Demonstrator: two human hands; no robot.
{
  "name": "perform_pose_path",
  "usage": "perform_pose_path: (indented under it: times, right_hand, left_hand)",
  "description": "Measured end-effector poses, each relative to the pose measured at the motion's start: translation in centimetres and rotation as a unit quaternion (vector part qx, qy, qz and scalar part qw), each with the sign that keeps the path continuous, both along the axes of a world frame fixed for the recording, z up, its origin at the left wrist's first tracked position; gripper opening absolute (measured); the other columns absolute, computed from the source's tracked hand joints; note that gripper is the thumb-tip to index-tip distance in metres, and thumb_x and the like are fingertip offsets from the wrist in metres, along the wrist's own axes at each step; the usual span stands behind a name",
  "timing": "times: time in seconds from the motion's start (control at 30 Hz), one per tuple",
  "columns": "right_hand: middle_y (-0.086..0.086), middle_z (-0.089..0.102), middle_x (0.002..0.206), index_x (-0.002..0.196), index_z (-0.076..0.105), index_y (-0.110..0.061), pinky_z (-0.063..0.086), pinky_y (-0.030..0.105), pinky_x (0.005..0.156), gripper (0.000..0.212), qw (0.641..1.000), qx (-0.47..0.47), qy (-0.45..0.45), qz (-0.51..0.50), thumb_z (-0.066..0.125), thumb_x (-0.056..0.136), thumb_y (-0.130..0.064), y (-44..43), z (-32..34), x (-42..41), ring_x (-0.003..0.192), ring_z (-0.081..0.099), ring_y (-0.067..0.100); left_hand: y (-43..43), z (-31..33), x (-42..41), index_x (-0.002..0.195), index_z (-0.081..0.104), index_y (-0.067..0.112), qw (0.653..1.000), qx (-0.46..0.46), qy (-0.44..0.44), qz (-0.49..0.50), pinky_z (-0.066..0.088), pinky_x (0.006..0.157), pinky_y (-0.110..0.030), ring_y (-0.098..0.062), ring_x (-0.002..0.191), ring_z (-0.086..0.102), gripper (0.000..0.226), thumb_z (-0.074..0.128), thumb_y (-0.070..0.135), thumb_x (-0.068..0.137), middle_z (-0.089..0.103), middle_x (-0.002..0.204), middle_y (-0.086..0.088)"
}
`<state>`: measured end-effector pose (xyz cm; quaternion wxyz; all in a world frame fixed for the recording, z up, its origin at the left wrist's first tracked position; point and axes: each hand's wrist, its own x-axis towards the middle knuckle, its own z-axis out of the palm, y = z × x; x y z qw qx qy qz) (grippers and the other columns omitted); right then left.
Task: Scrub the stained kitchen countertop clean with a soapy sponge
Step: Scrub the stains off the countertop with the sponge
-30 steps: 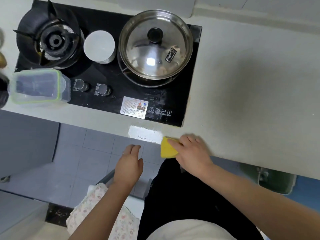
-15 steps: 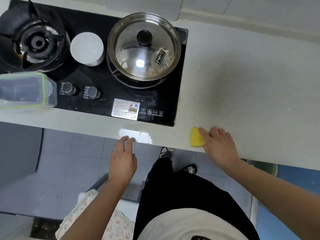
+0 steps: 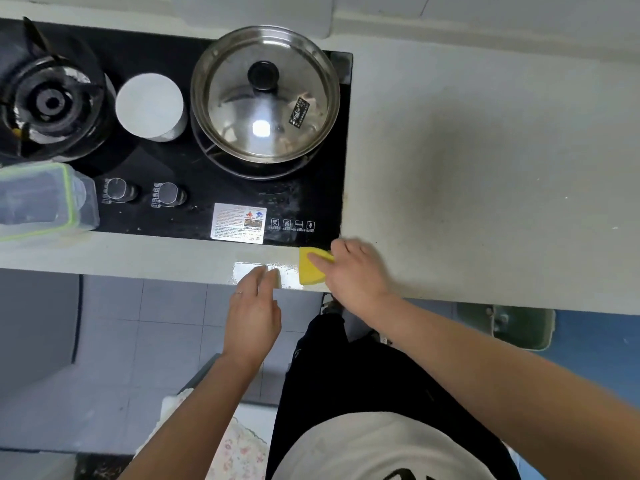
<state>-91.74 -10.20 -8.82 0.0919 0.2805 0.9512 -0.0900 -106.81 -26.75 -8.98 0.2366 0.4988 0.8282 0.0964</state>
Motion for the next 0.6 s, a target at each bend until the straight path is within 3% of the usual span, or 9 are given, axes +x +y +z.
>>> perform_pose_path:
  times: [0.1,0.2,0.33,0.47,0.6]
  right_hand:
    - [0.013,0.056,0.086,0.119,0.071,-0.024,0.049,0.038,0.065,0.06,0.999,-0.013,0.025,-0.033,0.077,0.061,-0.011,2.2,0.1,6.4,0.076,0.056,0.032]
    - [0.01,0.05,0.085,0.123,0.068,-0.019,0.048,0.037,0.065,0.046,0.99,-0.069,0.086,-0.087,0.053,0.08,-0.02,4.3,1.2,11.0,0.072,0.049,0.03]
    - [0.009,0.049,0.09,0.131,0.064,-0.02,0.041,0.031,0.067,0.052,0.969,-0.099,0.123,-0.188,0.041,0.085,-0.025,6.2,1.2,7.3,0.081,0.05,0.03]
    - [0.009,0.051,0.087,0.13,0.066,-0.02,0.043,0.033,0.066,0.057,0.979,-0.103,0.102,-0.143,0.038,0.081,-0.027,4.4,-0.5,3.4,0.079,0.052,0.03]
    - [0.006,0.05,0.084,0.121,0.071,-0.019,0.043,0.032,0.064,0.051,0.978,-0.162,0.101,-0.081,0.042,0.079,-0.021,0.3,-0.4,6.2,0.078,0.049,0.026]
  left_hand:
    - [-0.3,-0.3,0.2,0.13,0.059,0.007,1.0,-0.019,-0.005,-0.005,0.055,0.091,-0.048,-0.038,0.123,0.057,0.058,0.071,-0.008,0.076,0.054,0.14,-0.018]
    - [-0.3,-0.5,0.2,0.13,0.06,0.007,1.0,-0.023,-0.001,-0.015,0.056,0.087,-0.047,-0.038,0.122,0.058,0.057,0.07,-0.008,0.076,0.055,0.14,-0.019]
    - [-0.2,-0.6,0.3,0.129,0.061,0.006,0.999,-0.027,0.003,-0.017,0.057,0.086,-0.048,-0.039,0.118,0.059,0.058,0.073,-0.009,0.074,0.056,0.138,-0.02]
    - [0.0,-0.5,0.3,0.124,0.062,0.008,0.999,-0.032,0.009,-0.025,0.055,0.085,-0.047,-0.037,0.119,0.057,0.056,0.073,-0.008,0.072,0.056,0.137,-0.018]
    - [0.2,-0.5,-0.1,0.117,0.064,0.008,0.998,-0.033,0.028,-0.04,0.055,0.083,-0.048,-0.038,0.115,0.058,0.052,0.072,-0.009,0.069,0.061,0.131,-0.018]
